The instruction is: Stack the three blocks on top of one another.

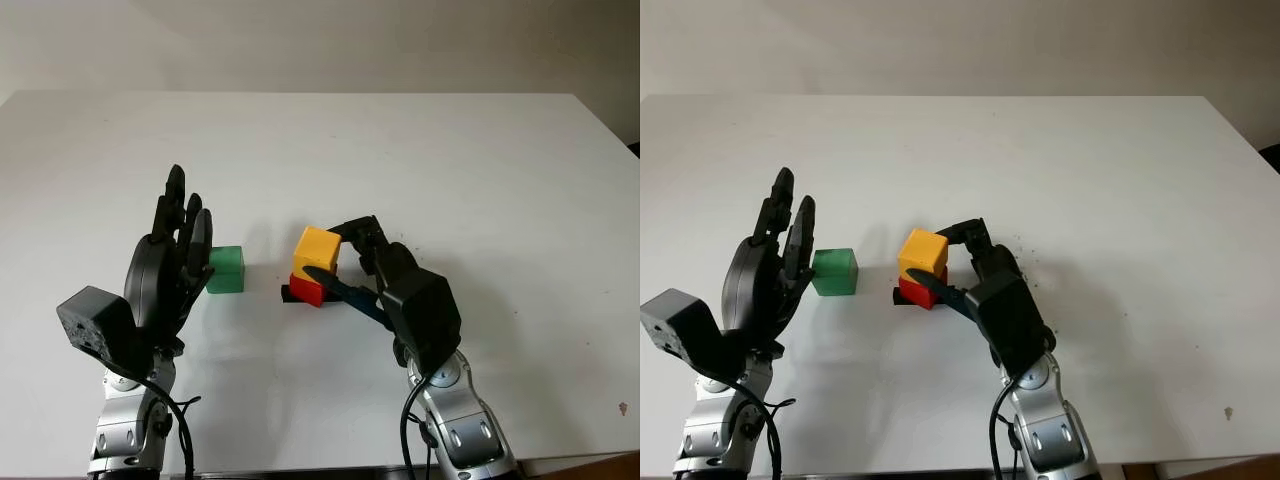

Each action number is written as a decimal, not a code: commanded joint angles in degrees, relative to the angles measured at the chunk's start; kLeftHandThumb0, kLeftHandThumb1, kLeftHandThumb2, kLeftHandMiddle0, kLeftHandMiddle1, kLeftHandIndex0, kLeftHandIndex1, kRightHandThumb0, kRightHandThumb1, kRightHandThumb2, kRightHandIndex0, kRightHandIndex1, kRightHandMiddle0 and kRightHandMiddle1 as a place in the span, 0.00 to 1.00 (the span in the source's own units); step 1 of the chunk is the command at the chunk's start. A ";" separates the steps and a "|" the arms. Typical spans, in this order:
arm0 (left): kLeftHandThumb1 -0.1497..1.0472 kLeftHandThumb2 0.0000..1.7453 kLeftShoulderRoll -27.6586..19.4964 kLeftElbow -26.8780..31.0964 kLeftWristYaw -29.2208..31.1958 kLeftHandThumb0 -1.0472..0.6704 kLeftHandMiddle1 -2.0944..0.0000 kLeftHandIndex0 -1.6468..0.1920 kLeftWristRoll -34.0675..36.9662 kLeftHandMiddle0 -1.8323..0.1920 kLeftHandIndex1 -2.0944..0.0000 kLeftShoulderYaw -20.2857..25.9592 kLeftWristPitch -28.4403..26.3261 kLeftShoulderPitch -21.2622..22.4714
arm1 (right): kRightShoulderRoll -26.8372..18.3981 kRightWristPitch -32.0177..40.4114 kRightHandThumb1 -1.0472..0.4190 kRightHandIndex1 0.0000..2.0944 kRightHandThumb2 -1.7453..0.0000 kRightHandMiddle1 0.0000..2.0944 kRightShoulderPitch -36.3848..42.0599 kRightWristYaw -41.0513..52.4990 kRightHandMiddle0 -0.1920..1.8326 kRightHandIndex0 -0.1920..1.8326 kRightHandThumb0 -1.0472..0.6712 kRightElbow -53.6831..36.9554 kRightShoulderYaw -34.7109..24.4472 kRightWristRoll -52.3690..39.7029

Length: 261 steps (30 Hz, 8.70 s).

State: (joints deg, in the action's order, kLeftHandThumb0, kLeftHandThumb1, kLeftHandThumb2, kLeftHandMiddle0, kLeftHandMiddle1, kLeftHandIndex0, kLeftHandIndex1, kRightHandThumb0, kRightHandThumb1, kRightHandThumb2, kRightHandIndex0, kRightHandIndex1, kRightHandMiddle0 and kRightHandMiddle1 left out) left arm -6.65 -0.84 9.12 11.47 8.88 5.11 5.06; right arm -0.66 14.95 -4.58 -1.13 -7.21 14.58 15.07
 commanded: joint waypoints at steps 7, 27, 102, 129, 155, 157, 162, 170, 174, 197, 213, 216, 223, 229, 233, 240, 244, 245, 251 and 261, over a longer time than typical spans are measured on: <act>1.00 0.30 0.15 0.63 0.04 0.25 0.97 0.95 0.07 0.94 0.97 0.01 0.25 -0.39 | -3.73 -0.60 0.04 0.02 0.97 0.23 1.73 4.48 0.06 0.02 0.24 -1.89 0.88 1.06; 1.00 0.29 0.23 0.39 -0.31 0.25 0.97 0.94 -0.14 0.94 0.97 0.07 0.57 -0.36 | -8.44 -11.44 0.01 0.00 0.93 0.00 5.93 2.14 0.00 0.00 0.12 -4.83 -7.99 0.22; 0.94 0.03 -34.33 -7.48 -2.68 0.21 0.97 0.71 -51.31 0.86 0.68 -16.35 7.20 10.44 | -2.71 -5.01 0.00 0.03 0.69 0.03 9.50 1.72 0.04 0.01 0.19 -8.91 -15.79 -14.59; 1.00 0.09 -32.51 -11.84 8.36 0.34 0.97 0.76 -22.49 0.74 0.36 -8.80 11.70 12.51 | -2.69 -4.41 0.00 0.03 0.71 0.03 8.66 1.44 0.05 0.02 0.21 -8.63 -15.43 -12.38; 0.97 0.03 -28.93 -20.95 26.61 0.33 0.97 0.64 -14.58 0.72 0.38 -12.20 5.62 39.71 | -2.73 -5.34 0.00 0.03 0.72 0.03 6.22 -0.53 0.08 0.04 0.21 -5.99 -14.04 -7.59; 0.97 0.03 -28.23 -21.14 27.44 0.32 0.97 0.64 -15.20 0.72 0.39 -13.07 5.28 40.82 | -2.77 -5.37 0.00 0.03 0.71 0.03 6.30 -0.66 0.08 0.04 0.21 -6.09 -13.91 -7.22; 0.96 0.03 -25.37 -21.21 30.27 0.34 0.97 0.63 -13.86 0.71 0.40 -13.99 4.22 41.96 | -2.53 -5.85 0.00 0.03 0.71 0.03 6.74 -0.75 0.08 0.05 0.21 -6.31 -13.88 -7.00; 0.98 0.03 -23.99 -21.46 31.73 0.33 0.98 0.70 -14.74 0.73 0.27 -15.61 5.14 41.16 | -2.06 -6.00 0.00 0.03 0.72 0.03 7.17 -0.72 0.08 0.04 0.21 -6.46 -13.98 -7.71; 0.99 0.03 -23.74 -20.43 32.14 0.33 0.98 0.72 -15.01 0.74 0.28 -15.93 4.81 40.07 | -1.94 -6.05 0.00 0.03 0.72 0.03 7.19 -0.93 0.08 0.04 0.22 -6.47 -13.96 -7.91; 1.00 0.04 -23.14 -16.75 32.37 0.36 0.98 0.77 -13.48 0.75 0.28 -15.48 2.89 34.01 | -2.34 -5.82 0.00 0.03 0.71 0.02 7.57 -0.75 0.07 0.04 0.22 -7.12 -13.83 -8.14; 1.00 0.06 -20.15 -18.52 28.95 0.36 0.98 0.78 -15.89 0.75 0.28 -16.11 4.22 33.26 | -2.27 -5.87 0.00 0.03 0.71 0.03 7.84 -0.63 0.07 0.04 0.22 -7.21 -13.88 -8.07; 1.00 0.05 -20.08 -18.52 29.30 0.36 0.98 0.79 -15.59 0.75 0.27 -15.97 3.72 33.27 | -2.21 -6.34 0.00 0.03 0.71 0.03 7.95 -0.74 0.08 0.05 0.23 -7.04 -13.80 -7.99; 1.00 0.05 -20.62 -18.63 29.87 0.36 0.97 0.78 -15.91 0.75 0.27 -16.21 4.57 33.30 | -2.19 -6.59 0.00 0.03 0.71 0.03 8.28 -1.02 0.08 0.05 0.23 -7.11 -13.46 -7.53; 1.00 0.05 -21.22 -18.09 30.86 0.35 0.97 0.77 -15.91 0.75 0.24 -16.04 4.22 33.26 | -2.10 -6.69 0.00 0.03 0.71 0.03 8.36 -1.07 0.08 0.05 0.23 -7.22 -13.36 -7.69; 1.00 0.05 -21.56 -18.42 31.08 0.35 0.97 0.76 -16.14 0.75 0.23 -15.91 4.92 33.27 | -2.11 -7.06 0.00 0.03 0.71 0.02 8.45 -1.07 0.07 0.05 0.23 -7.08 -13.32 -7.84; 1.00 0.05 -22.09 -18.45 30.55 0.34 0.98 0.77 -17.47 0.75 0.23 -16.30 6.46 33.04 | -2.18 -7.00 0.00 0.03 0.71 0.03 8.72 -1.06 0.07 0.05 0.23 -7.31 -13.35 -7.93; 1.00 0.04 -22.00 -17.63 30.11 0.34 0.98 0.75 -18.09 0.76 0.29 -16.34 5.03 32.79 | -2.10 -7.45 0.00 0.03 0.71 0.03 8.80 -0.96 0.07 0.05 0.23 -7.31 -13.47 -8.27; 0.99 0.03 -22.02 -17.49 30.13 0.34 0.98 0.75 -18.20 0.77 0.32 -16.37 4.71 32.78 | -2.10 -7.45 0.00 0.03 0.71 0.03 8.80 -1.03 0.07 0.05 0.23 -7.34 -13.45 -8.20; 0.95 0.03 -22.53 -16.27 30.77 0.29 0.98 0.77 -19.02 0.87 0.67 -16.82 1.97 32.62 | -2.44 -7.86 0.00 0.03 0.71 0.03 8.75 -1.12 0.08 0.05 0.23 -7.12 -13.31 -7.54; 0.94 0.03 -23.28 -15.12 32.45 0.27 0.98 0.78 -18.70 0.91 0.89 -17.49 0.92 32.21 | -2.27 -7.33 0.00 0.03 0.72 0.03 8.47 -1.02 0.07 0.05 0.22 -7.02 -13.31 -8.13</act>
State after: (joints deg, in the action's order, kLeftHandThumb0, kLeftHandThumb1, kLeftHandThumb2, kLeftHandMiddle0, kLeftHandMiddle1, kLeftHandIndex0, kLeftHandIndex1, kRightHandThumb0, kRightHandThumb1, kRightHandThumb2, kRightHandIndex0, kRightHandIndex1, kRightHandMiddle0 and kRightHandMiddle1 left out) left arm -29.31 -17.13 41.17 -7.37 -8.26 6.21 37.76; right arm -2.80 7.97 4.27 -2.03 -13.43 1.37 6.80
